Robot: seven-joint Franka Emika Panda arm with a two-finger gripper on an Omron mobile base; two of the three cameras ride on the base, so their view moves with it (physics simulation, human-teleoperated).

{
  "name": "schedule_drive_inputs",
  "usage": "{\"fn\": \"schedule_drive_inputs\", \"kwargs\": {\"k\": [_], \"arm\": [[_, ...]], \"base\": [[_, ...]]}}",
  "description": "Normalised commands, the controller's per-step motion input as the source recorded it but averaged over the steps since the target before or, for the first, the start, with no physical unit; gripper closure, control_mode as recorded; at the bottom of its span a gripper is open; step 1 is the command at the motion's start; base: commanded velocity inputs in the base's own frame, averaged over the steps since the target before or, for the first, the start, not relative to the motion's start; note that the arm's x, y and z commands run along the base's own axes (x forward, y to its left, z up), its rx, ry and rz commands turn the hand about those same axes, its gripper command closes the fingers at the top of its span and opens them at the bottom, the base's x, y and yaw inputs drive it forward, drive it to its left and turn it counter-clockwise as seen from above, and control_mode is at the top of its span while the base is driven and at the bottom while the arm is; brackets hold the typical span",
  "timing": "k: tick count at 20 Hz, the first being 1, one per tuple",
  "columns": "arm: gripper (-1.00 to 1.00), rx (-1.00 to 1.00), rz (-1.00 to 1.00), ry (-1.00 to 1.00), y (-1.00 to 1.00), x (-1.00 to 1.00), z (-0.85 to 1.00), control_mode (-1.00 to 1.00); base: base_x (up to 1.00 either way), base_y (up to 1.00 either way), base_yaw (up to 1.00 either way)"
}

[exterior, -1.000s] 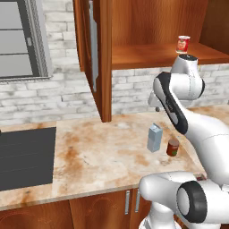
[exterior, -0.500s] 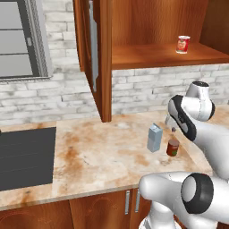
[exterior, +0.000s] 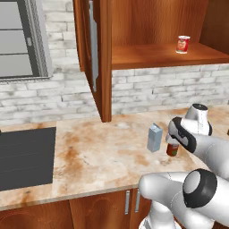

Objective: Restock the canned food cabinet by taking the new fresh canned food from the counter and placing it in the cabinet. Then, take the old canned food from the cabinet and place it on the counter.

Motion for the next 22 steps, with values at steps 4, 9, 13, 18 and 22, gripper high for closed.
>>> {"fn": "schedule_drive_inputs", "kwargs": {"k": [4,9,13,18,22], "arm": [[-1.0,-0.05,0.0,-0.02,0.2,0.13,-0.28,-1.0],[-1.0,-0.05,0.0,-0.01,0.14,0.29,-0.14,-1.0],[-1.0,0.0,0.0,-0.05,0.0,0.37,-0.16,-1.0],[1.0,0.0,0.0,-0.07,-0.05,0.31,-0.11,-1.0],[1.0,0.0,0.0,0.0,0.0,-0.06,0.0,-1.0]], "base": [[0.0,0.0,0.0],[0.0,0.0,0.0],[0.0,0.0,0.0],[0.0,0.0,0.0],[0.0,0.0,0.0]]}}
